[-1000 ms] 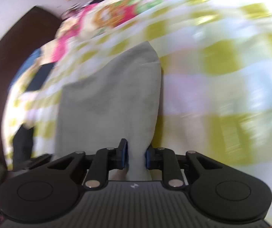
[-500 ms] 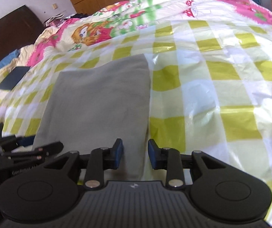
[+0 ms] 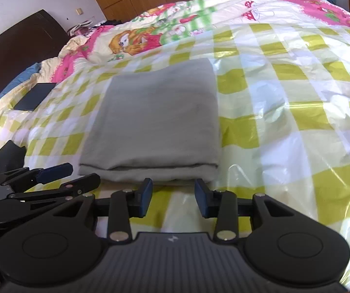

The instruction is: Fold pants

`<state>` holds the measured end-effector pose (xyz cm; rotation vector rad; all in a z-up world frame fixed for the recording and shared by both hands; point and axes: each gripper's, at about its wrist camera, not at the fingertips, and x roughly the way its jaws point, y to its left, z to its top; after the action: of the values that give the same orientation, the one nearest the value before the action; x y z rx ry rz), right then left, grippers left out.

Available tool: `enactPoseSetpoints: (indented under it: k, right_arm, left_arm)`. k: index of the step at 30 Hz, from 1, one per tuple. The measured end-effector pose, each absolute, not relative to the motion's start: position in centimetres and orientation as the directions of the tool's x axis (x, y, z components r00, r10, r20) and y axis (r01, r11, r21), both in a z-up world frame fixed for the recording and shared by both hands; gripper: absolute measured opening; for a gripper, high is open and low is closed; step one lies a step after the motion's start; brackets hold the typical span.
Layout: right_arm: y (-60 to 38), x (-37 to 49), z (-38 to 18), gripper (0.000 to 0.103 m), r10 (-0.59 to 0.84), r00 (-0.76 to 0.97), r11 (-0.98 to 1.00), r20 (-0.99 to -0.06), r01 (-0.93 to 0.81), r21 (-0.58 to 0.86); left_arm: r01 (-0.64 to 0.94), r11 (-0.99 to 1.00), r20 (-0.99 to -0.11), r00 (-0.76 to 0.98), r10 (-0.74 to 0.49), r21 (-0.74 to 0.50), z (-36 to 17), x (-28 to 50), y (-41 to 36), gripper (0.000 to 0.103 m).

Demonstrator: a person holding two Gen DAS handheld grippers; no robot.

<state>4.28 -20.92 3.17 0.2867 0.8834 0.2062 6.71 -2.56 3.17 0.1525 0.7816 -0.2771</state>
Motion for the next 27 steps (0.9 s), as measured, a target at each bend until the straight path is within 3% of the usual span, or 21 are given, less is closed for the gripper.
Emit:
enactPoseSetpoints:
  k: [12,27]
  right_arm:
    - [-18.8,1.2,3.8,0.04,0.315,0.621,0.939,-0.717,-0.093,0.331]
    - [-18.3,-0.5,3.3,0.041,0.311,0.627,0.937,-0.714,-0.078,0.34]
  left_arm:
    - [0.277,0.96,-0.676,0.715,-0.175,0.045,4.2,3.4,-2.0,0.067]
    - [0.24,0.97,-0.669,0.729,-0.147,0.048,3.9,1.3,-1.1,0.075]
